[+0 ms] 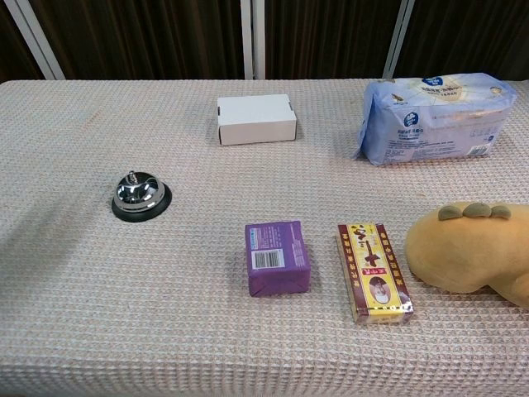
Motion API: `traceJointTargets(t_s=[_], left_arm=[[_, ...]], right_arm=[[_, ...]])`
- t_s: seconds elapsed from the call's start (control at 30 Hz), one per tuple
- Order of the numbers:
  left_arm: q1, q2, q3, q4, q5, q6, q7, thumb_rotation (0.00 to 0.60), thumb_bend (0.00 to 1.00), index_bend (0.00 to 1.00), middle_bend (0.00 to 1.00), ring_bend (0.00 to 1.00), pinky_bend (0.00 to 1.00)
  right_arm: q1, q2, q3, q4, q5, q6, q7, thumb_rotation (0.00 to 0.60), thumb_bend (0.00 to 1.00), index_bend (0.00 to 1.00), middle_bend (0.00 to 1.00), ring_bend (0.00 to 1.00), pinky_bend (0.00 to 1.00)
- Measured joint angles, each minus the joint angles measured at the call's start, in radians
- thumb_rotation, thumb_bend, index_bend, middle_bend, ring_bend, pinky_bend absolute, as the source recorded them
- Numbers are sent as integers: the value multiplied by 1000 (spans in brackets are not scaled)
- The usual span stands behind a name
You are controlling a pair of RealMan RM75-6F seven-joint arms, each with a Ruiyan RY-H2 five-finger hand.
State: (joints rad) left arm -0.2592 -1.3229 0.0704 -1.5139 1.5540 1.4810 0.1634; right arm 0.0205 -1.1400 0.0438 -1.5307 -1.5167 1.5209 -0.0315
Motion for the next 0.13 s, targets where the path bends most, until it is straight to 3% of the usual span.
traceJointTargets(t_s=[0.13], left_arm=[[71,33,19,10,-6,39,-23,87,10,54,0,17,166]], right_arm=[[2,-13,2,1,0,-1,-19,600,183,0,0,0,0]])
